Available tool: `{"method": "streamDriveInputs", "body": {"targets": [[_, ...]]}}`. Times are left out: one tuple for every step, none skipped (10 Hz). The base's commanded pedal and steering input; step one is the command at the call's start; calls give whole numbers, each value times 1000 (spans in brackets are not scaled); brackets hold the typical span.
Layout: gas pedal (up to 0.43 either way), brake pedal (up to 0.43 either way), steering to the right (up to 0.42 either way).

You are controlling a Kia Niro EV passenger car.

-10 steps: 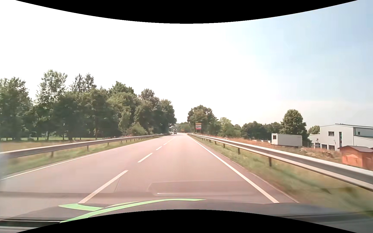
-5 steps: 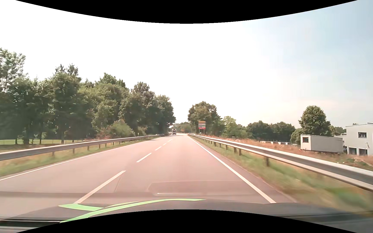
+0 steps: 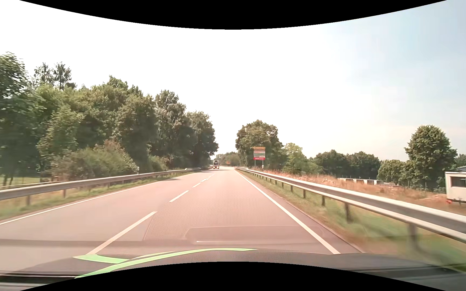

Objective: Follow the waypoints while adhering to traffic rules and regulations

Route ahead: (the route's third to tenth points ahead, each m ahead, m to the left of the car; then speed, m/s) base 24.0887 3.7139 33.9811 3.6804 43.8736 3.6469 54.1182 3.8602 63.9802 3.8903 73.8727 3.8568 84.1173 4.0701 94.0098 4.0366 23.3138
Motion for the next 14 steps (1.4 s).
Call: {"method": "streamDriveInputs", "body": {"targets": [[0, 12, 0], [0, 6, 0], [0, 6, 0], [0, 6, 0], [0, 18, 0], [0, 43, 0], [0, 67, 0], [0, 85, 0], [0, 85, 0], [0, 85, 0], [0, 85, 0], [0, 85, 0], [0, 91, 0], [0, 85, 0]]}}
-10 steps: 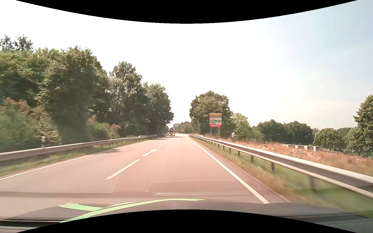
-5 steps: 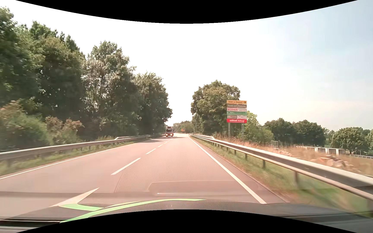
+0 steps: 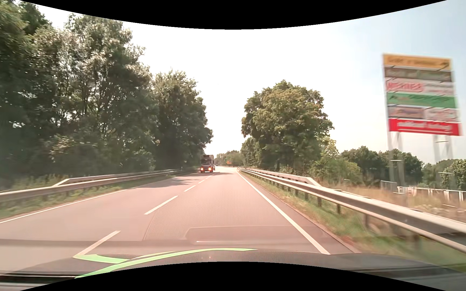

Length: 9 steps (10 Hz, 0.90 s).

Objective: Follow the waypoints while adhering to traffic rules and regulations

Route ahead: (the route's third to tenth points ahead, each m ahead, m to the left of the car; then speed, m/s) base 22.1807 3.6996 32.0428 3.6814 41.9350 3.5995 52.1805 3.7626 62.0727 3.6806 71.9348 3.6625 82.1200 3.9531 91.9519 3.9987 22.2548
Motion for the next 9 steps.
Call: {"method": "streamDriveInputs", "body": {"targets": [[0, 85, 0], [0, 91, 0], [0, 91, 0], [0, 91, 0], [0, 91, 0], [0, 91, 0], [0, 98, 0], [0, 98, 0], [0, 98, 0]]}}
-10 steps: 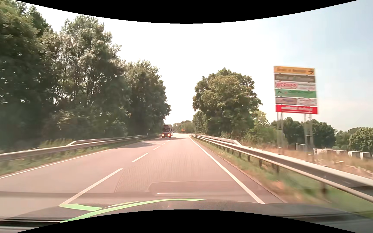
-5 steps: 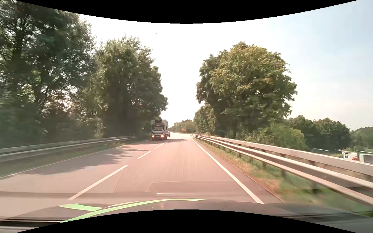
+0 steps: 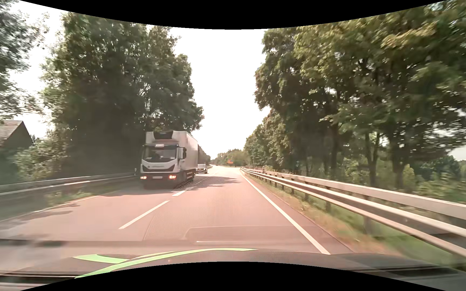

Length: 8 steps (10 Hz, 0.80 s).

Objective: Follow the waypoints while adhering to traffic rules and regulations

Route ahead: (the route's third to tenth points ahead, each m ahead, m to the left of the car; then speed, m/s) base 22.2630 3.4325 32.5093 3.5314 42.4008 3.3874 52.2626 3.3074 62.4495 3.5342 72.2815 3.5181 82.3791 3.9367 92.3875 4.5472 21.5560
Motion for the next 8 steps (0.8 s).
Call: {"method": "streamDriveInputs", "body": {"targets": [[0, 98, 0], [0, 98, 0], [0, 98, 1], [0, 91, 2], [0, 79, 3], [0, 73, 3], [0, 67, 3], [0, 61, 3]]}}
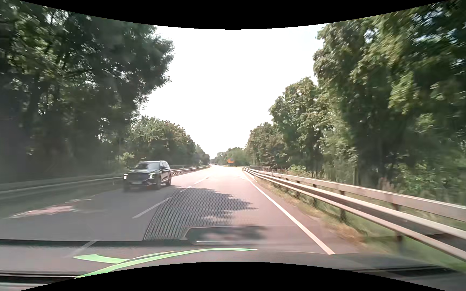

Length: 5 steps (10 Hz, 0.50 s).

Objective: Follow the waypoints while adhering to traffic rules and regulations

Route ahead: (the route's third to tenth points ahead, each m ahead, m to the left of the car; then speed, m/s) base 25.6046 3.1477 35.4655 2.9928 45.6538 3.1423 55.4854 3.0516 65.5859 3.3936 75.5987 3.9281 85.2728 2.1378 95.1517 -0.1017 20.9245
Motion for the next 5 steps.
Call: {"method": "streamDriveInputs", "body": {"targets": [[0, 55, 4], [0, 49, 3], [0, 43, 4], [0, 37, 4], [0, 30, 4]]}}
